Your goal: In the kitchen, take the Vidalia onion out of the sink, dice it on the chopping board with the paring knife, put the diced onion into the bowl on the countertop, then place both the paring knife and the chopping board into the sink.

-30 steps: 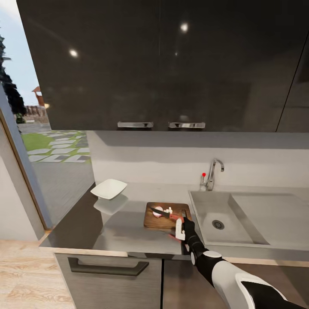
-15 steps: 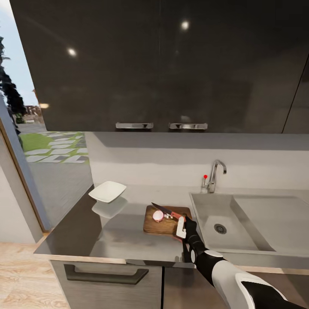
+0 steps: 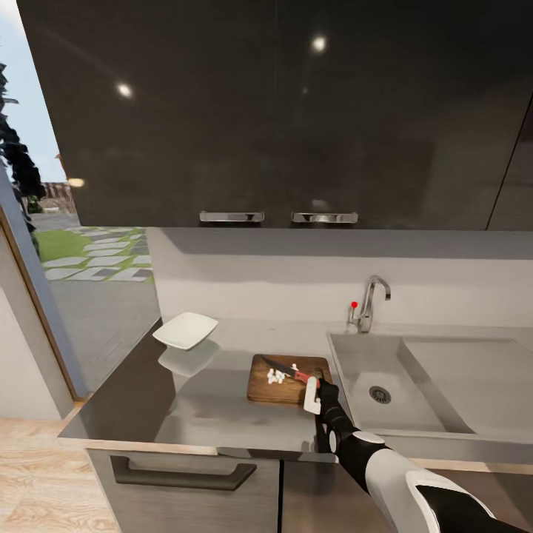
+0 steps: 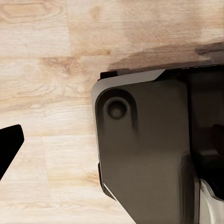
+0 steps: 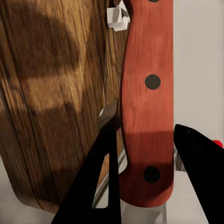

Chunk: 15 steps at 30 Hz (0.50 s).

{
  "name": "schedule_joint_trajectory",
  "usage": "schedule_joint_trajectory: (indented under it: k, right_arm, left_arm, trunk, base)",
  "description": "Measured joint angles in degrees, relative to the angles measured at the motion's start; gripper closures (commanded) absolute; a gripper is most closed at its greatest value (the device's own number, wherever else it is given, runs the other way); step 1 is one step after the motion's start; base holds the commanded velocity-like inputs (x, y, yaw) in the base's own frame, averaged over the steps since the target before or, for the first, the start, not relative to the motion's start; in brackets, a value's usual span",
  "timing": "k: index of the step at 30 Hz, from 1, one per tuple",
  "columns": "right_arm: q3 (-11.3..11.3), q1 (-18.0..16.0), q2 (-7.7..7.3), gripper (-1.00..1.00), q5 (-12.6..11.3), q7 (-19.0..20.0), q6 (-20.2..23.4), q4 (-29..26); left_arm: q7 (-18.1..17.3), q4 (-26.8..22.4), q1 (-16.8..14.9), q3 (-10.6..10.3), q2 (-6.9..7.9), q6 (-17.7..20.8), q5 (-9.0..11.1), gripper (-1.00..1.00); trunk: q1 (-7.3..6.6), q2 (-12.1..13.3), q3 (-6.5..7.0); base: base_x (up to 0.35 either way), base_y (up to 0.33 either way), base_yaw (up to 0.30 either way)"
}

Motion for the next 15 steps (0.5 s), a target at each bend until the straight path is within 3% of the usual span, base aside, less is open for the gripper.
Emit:
schedule_joint_trajectory:
  k: [6, 9, 11, 12, 13, 15]
  right_arm:
    - [-0.15, 0.0, -0.09, 1.0, -0.07, -0.17, -0.12, -0.44]
    - [-0.47, -0.02, -0.88, 1.0, -0.53, -0.3, -0.46, -5.04]
    - [-1.57, -0.01, -1.49, 1.0, -4.39, -0.18, -1.4, -9.58]
    - [-3.34, -0.01, -2.57, 1.0, -8.96, 0.1, -2.67, -11.29]
    - [-3.93, 0.0, -3.4, 1.0, -11.55, 0.62, -3.37, -11.85]
    - [-4.87, -0.01, -5.84, 1.0, -19.54, 4.29, -5.36, -14.12]
  left_arm:
    - [0.0, 0.0, 0.0, -0.03, 0.03, 0.02, 0.0, -1.0]
    - [0.0, 0.01, 0.0, -0.01, 0.0, 0.04, 0.0, -1.0]
    - [0.0, 0.0, 0.0, -0.05, -0.03, 0.07, 0.0, -1.0]
    - [0.0, -0.01, 0.01, -0.04, -0.15, 0.06, 0.0, -1.0]
    - [0.0, -0.01, 0.01, -0.03, -0.23, 0.04, 0.0, -1.0]
    - [0.0, -0.01, 0.01, -0.03, -0.32, 0.01, 0.0, -1.0]
  trunk:
    - [0.0, 0.0, 0.0]
    - [0.0, 0.0, 0.01]
    - [0.0, -0.01, 0.0]
    - [0.0, 0.0, 0.01]
    - [0.0, 0.0, 0.0]
    - [0.0, 0.0, 0.0]
  base:
    - [0.0, 0.0, 0.0]
    - [0.0, 0.0, 0.0]
    - [0.0, 0.0, 0.0]
    - [0.0, 0.0, 0.0]
    - [0.0, 0.0, 0.0]
    - [0.0, 0.0, 0.0]
